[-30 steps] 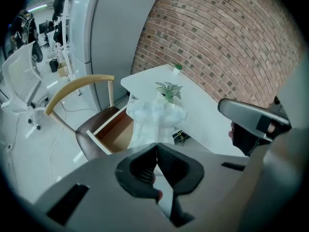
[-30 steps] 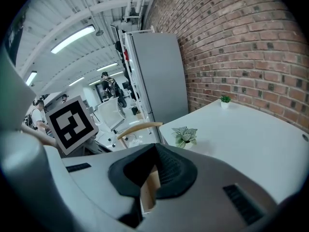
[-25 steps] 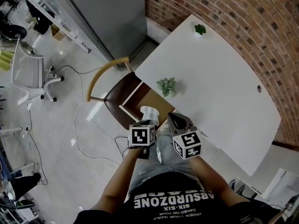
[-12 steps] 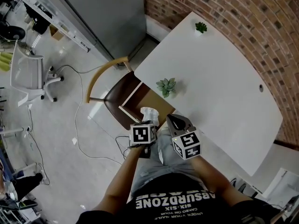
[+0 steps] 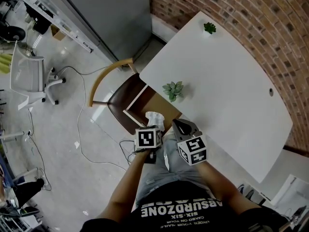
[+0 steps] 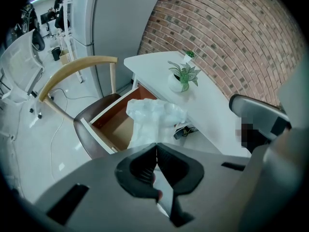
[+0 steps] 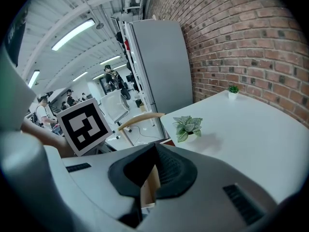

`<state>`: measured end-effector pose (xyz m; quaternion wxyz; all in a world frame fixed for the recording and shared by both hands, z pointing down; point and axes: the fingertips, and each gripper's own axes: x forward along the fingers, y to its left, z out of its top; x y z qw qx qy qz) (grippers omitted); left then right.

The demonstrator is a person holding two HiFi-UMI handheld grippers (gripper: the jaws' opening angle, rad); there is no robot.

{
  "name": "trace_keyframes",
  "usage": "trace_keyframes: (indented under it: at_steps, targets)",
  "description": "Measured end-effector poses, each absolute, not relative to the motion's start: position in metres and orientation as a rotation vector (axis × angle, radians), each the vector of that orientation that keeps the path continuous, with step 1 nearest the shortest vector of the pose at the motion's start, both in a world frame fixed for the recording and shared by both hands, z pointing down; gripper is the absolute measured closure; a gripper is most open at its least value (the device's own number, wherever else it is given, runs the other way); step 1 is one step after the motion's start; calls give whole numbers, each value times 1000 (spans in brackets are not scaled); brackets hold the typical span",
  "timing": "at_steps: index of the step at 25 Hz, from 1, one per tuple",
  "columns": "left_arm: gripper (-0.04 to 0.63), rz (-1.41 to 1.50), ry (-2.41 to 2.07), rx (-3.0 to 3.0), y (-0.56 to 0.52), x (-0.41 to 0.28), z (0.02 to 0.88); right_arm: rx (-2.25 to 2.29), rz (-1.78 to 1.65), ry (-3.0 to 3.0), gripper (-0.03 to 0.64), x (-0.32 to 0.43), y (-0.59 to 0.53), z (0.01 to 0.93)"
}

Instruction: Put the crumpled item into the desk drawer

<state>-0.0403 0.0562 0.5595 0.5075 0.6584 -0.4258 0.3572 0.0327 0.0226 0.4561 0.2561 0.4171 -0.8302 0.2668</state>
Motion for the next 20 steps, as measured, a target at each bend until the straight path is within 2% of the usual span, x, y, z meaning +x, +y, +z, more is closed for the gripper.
trace_keyframes:
  at_steps: [20]
  targets:
    - [588, 896, -1002, 1540, 55, -36, 581, 1120, 749, -2237, 618, 34, 22, 467]
